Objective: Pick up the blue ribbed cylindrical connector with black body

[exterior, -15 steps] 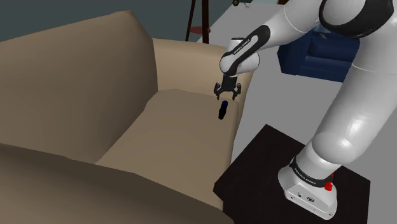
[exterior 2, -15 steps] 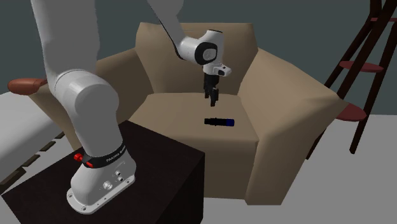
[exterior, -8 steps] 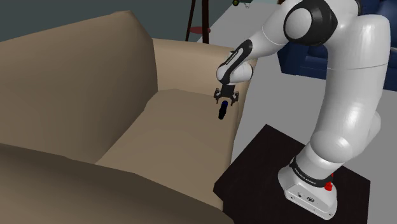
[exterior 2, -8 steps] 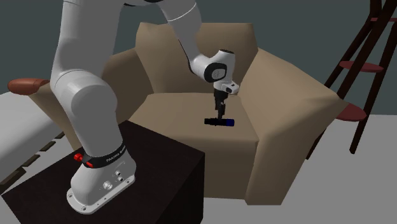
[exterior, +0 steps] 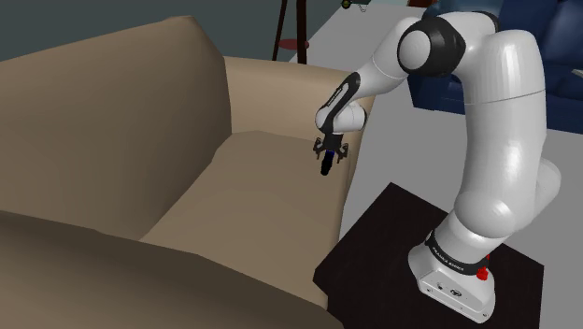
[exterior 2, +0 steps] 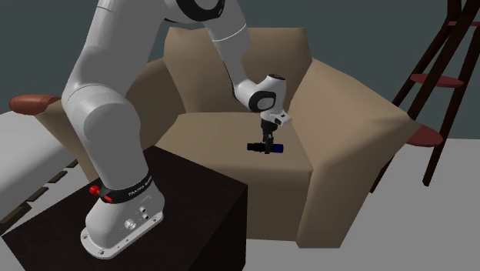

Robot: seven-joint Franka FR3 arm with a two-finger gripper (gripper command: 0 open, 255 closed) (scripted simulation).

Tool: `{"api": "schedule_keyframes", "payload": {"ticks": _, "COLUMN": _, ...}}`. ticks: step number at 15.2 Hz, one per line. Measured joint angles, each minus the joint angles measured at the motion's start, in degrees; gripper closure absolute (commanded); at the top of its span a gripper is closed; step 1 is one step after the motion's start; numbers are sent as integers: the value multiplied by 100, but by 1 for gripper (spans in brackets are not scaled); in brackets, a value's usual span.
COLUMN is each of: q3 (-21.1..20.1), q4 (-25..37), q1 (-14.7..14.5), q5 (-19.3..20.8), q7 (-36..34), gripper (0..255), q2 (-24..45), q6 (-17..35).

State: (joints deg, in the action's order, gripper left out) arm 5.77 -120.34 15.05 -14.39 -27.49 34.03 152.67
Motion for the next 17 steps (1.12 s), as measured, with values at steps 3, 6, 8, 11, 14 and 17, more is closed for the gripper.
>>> {"api": "schedule_keyframes", "payload": {"ticks": 3, "q3": -28, "q4": 36, "q1": 14, "q5": -26, "q7": 15, "gripper": 255, "q2": 112, "q6": 77}}
{"api": "schedule_keyframes", "payload": {"ticks": 6, "q3": -30, "q4": 32, "q1": 18, "q5": -29, "q7": 19, "gripper": 255, "q2": 114, "q6": 86}}
{"api": "schedule_keyframes", "payload": {"ticks": 8, "q3": -31, "q4": 32, "q1": 18, "q5": -30, "q7": 20, "gripper": 255, "q2": 114, "q6": 88}}
{"api": "schedule_keyframes", "payload": {"ticks": 11, "q3": -32, "q4": 31, "q1": 19, "q5": -30, "q7": 22, "gripper": 255, "q2": 113, "q6": 88}}
{"api": "schedule_keyframes", "payload": {"ticks": 14, "q3": -22, "q4": 16, "q1": 11, "q5": -22, "q7": 13, "gripper": 255, "q2": 77, "q6": 64}}
{"api": "schedule_keyframes", "payload": {"ticks": 17, "q3": 23, "q4": -57, "q1": -26, "q5": 21, "q7": -27, "gripper": 255, "q2": -117, "q6": -58}}
